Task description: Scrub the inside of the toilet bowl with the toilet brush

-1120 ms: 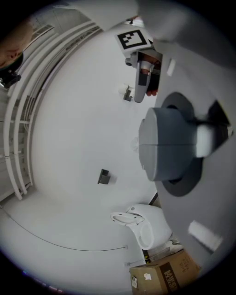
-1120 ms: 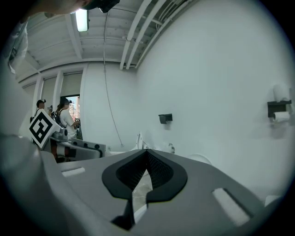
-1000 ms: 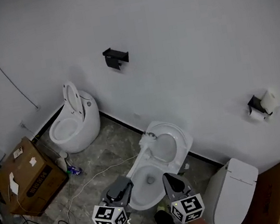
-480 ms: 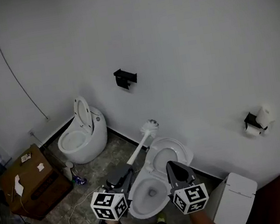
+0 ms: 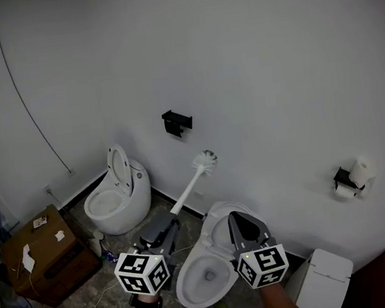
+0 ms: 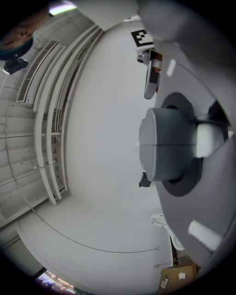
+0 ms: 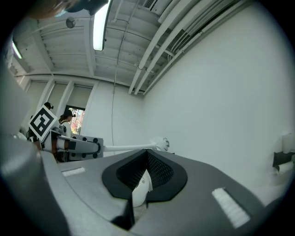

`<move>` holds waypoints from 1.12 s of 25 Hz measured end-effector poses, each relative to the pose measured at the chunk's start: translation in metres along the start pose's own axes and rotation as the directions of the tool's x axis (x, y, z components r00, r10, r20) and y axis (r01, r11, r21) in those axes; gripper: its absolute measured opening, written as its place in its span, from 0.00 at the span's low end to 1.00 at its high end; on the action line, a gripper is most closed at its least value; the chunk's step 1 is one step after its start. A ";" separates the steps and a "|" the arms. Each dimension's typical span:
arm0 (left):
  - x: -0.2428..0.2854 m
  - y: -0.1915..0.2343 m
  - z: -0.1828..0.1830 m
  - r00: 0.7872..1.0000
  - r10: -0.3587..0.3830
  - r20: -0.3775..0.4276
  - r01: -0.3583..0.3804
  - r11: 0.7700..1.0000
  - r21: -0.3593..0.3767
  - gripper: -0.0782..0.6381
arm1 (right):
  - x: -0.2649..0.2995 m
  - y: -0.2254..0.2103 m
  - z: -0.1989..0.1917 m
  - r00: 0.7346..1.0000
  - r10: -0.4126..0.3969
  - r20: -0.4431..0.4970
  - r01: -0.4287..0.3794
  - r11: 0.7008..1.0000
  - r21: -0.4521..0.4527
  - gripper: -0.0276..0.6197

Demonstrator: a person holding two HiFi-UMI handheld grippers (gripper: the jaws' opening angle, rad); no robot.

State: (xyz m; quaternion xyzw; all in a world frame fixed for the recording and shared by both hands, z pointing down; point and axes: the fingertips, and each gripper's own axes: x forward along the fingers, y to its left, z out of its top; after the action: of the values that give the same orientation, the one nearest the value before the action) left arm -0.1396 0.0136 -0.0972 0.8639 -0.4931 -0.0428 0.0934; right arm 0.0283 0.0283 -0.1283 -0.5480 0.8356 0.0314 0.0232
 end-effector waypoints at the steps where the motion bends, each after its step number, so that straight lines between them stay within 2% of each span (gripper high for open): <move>1: -0.001 0.000 0.003 1.000 0.003 0.005 -0.003 1.000 0.000 0.31 | 0.000 0.000 0.003 1.000 0.002 0.004 -0.002 1.000 -0.002 0.06; 13: 0.001 -0.003 0.013 0.999 -0.005 0.037 0.004 0.999 0.039 0.31 | 0.008 0.005 0.002 1.000 0.008 -0.006 -0.008 1.000 -0.025 0.06; 28: -0.004 0.013 0.008 0.999 0.018 0.042 -0.019 0.999 0.029 0.31 | 0.018 0.022 -0.002 0.999 0.030 -0.016 -0.030 0.999 -0.034 0.06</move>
State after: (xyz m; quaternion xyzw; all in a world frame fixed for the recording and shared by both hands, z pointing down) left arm -0.1539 0.0098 -0.1026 0.8595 -0.5034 -0.0528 0.0710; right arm 0.0007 0.0207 -0.1271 -0.5359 0.8432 0.0418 0.0066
